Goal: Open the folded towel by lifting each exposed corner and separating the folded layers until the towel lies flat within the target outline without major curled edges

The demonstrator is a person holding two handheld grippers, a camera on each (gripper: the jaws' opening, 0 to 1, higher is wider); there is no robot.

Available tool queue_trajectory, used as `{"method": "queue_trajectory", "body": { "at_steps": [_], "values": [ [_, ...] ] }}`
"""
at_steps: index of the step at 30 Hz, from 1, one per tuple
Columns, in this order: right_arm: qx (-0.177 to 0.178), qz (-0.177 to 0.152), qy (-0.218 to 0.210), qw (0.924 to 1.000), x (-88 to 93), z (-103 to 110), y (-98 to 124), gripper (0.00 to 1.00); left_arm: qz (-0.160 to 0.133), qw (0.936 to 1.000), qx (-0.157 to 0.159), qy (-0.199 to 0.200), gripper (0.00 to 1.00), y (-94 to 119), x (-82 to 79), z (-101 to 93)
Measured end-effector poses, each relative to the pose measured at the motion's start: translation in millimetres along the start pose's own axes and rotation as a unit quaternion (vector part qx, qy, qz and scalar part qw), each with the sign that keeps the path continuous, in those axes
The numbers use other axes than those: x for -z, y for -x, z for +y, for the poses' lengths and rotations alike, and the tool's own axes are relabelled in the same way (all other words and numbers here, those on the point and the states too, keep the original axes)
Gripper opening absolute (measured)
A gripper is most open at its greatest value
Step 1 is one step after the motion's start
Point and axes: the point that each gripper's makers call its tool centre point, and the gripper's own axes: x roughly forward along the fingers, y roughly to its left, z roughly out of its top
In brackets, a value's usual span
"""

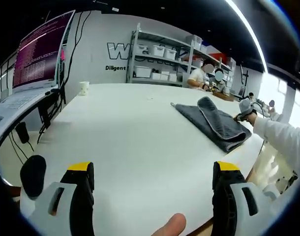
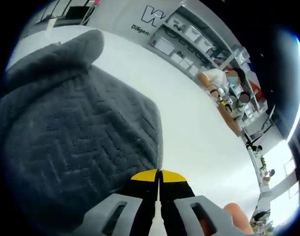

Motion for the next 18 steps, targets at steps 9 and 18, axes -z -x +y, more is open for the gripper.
{"method": "queue_trajectory", "body": {
  "at_steps": [9,18],
  "values": [
    [0.006,-0.003,-0.007,1.0,-3.1,-18.4,-23.1,0.0,0.009,0.9999,0.004,-0.006,1.0,0.5,3.3,-0.7],
    [0.0,-0.026,-0.061,0.9978,-6.0,-31.2,-22.0,0.01,0.009,0.9999,0.008,-0.013,1.0,3.6,2.4,-1.3]
  ]
}}
